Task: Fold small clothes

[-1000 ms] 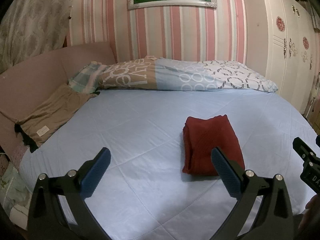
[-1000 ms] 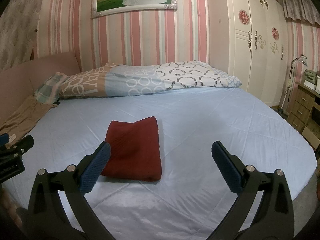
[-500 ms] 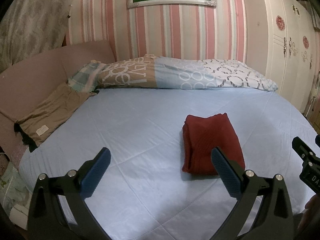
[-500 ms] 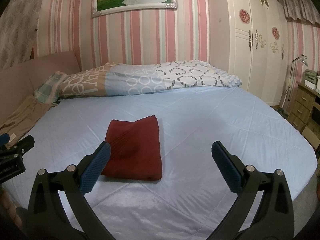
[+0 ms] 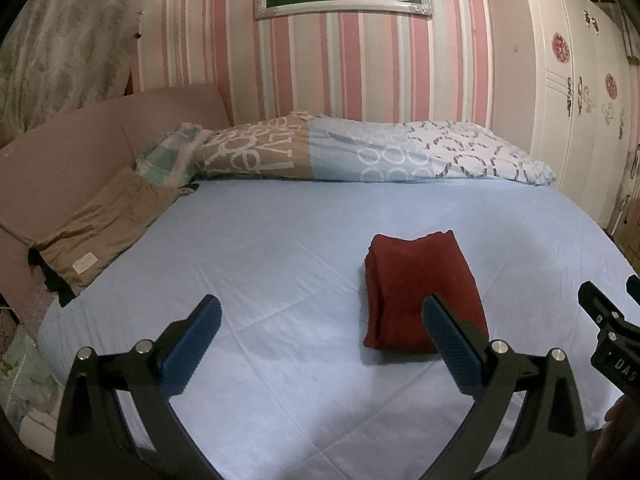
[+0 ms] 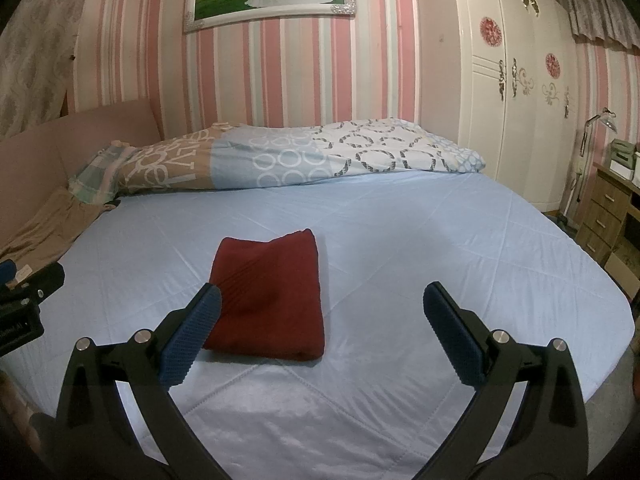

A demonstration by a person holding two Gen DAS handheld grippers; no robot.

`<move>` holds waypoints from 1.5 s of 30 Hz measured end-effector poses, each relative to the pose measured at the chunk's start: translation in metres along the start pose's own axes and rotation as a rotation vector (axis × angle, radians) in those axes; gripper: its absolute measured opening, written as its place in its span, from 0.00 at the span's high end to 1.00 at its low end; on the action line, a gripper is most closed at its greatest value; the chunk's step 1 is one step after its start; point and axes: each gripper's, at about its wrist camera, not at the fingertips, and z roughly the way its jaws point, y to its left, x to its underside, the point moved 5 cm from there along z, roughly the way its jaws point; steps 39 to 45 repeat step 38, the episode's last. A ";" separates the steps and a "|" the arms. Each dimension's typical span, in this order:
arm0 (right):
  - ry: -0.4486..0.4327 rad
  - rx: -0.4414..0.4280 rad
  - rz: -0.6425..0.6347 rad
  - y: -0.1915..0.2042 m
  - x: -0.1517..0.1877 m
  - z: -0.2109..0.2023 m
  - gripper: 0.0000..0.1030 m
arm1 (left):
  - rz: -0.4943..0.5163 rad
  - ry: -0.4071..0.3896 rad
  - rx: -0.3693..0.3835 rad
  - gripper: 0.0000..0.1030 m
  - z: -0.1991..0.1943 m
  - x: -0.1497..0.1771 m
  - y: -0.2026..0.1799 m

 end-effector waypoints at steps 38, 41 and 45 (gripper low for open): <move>-0.003 -0.001 -0.001 -0.003 0.001 0.007 0.03 | -0.014 0.023 -0.013 0.02 -0.003 -0.008 -0.003; -0.003 -0.001 -0.001 -0.003 0.001 0.007 0.03 | -0.014 0.023 -0.013 0.02 -0.003 -0.008 -0.003; -0.003 -0.001 -0.001 -0.003 0.001 0.007 0.03 | -0.014 0.023 -0.013 0.02 -0.003 -0.008 -0.003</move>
